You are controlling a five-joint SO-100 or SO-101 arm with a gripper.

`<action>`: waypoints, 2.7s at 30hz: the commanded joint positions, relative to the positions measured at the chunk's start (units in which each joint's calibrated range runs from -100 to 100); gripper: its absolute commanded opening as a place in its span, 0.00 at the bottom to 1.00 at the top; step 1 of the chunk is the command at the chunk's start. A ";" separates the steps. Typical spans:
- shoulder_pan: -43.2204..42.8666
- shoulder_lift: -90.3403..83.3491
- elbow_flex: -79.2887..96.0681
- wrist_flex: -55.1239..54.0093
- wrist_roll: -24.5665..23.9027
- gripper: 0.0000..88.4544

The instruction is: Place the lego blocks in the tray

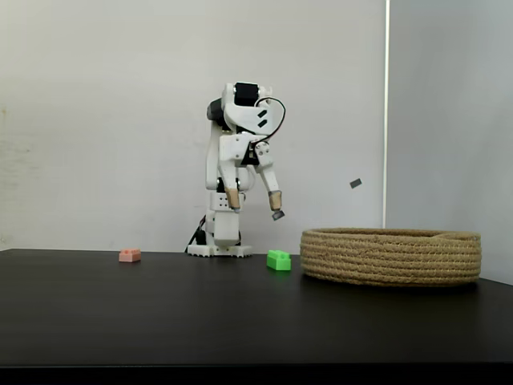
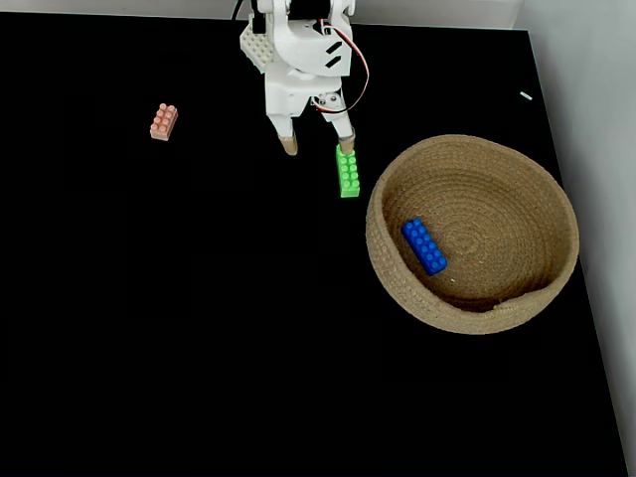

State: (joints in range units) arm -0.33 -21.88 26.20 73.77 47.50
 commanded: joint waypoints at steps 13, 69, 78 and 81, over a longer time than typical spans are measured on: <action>-2.72 -7.27 13.97 -11.01 -1.56 0.27; -10.14 -3.40 29.29 -30.33 -1.32 0.00; -9.73 -18.19 13.06 -17.75 1.22 0.00; -9.48 -16.38 6.67 -17.34 1.27 0.00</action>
State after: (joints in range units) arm -10.67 -36.30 43.70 55.34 48.62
